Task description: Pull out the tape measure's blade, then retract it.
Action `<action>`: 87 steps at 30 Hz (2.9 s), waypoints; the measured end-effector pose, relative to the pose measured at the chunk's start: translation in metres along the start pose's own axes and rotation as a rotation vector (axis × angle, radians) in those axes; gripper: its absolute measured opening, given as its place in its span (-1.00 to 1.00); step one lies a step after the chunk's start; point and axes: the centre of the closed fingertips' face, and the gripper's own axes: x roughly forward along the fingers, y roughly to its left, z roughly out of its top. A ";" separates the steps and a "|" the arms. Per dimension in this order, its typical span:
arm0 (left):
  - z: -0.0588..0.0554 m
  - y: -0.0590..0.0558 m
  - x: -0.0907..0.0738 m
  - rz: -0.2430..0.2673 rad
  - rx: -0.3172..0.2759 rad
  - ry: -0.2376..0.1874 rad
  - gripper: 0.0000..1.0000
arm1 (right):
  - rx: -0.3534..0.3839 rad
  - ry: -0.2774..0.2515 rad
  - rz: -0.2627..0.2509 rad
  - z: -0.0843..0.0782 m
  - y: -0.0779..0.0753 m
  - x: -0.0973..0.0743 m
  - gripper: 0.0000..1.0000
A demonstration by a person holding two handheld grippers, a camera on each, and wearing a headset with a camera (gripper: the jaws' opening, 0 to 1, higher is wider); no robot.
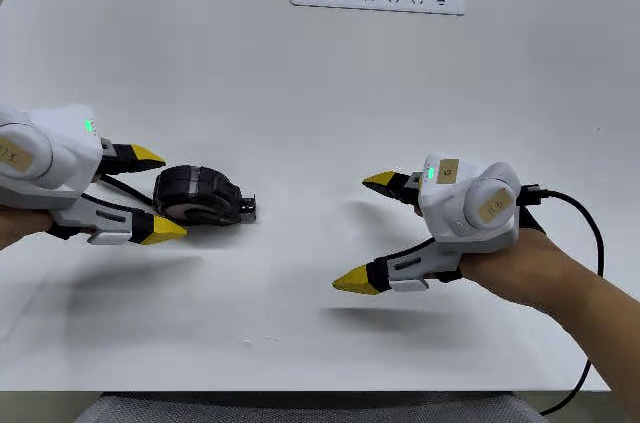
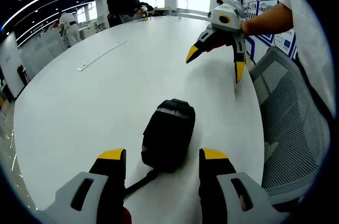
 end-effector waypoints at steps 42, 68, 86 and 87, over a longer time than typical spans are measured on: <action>-0.006 -0.001 0.018 -0.053 0.137 0.075 -0.46 | -0.022 -0.015 0.026 0.019 -0.005 0.028 0.46; -0.006 -0.001 0.019 -0.067 0.126 0.077 -0.46 | -0.167 -0.044 0.091 0.051 -0.006 0.081 0.02; -0.006 0.000 0.019 -0.067 0.115 0.071 -0.46 | -0.203 -0.062 0.141 0.055 -0.002 0.101 -0.53; -0.006 0.000 0.019 -0.067 0.115 0.071 -0.46 | -0.209 -0.062 0.143 0.054 -0.003 0.102 -0.56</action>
